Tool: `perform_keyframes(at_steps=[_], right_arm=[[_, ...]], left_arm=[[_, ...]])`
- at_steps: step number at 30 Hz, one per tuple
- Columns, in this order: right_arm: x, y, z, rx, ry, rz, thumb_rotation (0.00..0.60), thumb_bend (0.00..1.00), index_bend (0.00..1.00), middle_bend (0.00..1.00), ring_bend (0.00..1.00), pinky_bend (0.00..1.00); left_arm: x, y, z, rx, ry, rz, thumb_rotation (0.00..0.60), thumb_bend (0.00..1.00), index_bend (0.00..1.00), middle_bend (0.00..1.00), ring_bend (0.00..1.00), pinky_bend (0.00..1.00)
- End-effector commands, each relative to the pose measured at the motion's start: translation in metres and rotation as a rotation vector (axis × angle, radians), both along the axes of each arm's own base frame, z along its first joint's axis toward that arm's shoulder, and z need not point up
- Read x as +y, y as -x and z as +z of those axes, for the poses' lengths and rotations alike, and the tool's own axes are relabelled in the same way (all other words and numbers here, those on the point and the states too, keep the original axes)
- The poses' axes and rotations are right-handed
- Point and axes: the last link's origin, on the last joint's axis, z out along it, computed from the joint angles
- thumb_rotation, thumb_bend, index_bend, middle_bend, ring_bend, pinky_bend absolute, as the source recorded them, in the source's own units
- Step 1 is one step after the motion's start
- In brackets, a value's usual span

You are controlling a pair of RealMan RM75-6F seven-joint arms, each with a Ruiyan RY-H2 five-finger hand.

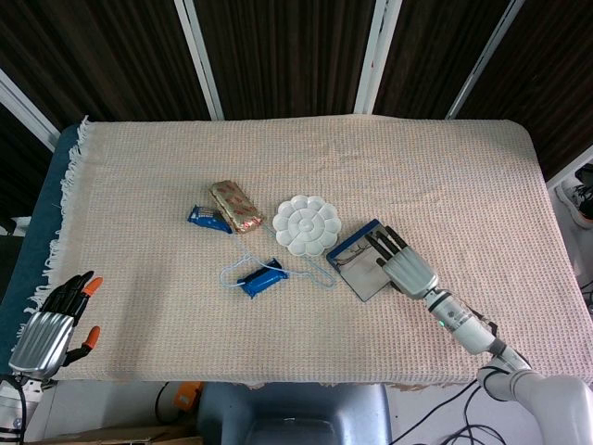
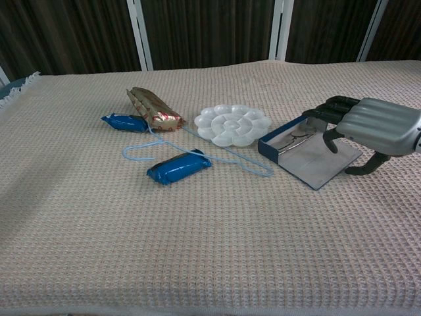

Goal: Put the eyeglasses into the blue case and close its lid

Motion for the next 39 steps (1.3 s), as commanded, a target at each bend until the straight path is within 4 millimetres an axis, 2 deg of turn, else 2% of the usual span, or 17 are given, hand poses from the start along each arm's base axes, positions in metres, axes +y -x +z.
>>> perform_keyframes(at_steps=[1,32,39], right_arm=[[0.0,0.001,-0.001,0.005,0.003,-0.005,0.6,0.37,0.62,0.04,0.0,0.0],[-0.003,0.002,-0.011,-0.025,0.064,-0.018,0.6,0.37,0.59,0.04,0.0,0.0],[-0.001,0.001,-0.014,-0.046,0.088,0.001,0.6,0.4,0.58,0.04,0.0,0.0]], left_arm=[[0.0,0.0,0.0,0.0,-0.002,0.0,0.6,0.41,0.0,0.0,0.0,0.14],[0.003,0.002,0.0,0.048,-0.108,0.025,0.6,0.41,0.0,0.0,0.0,0.14],[0.004,0.002,0.001,0.049,-0.114,0.029,0.6,0.41,0.0,0.0,0.0,0.14]])
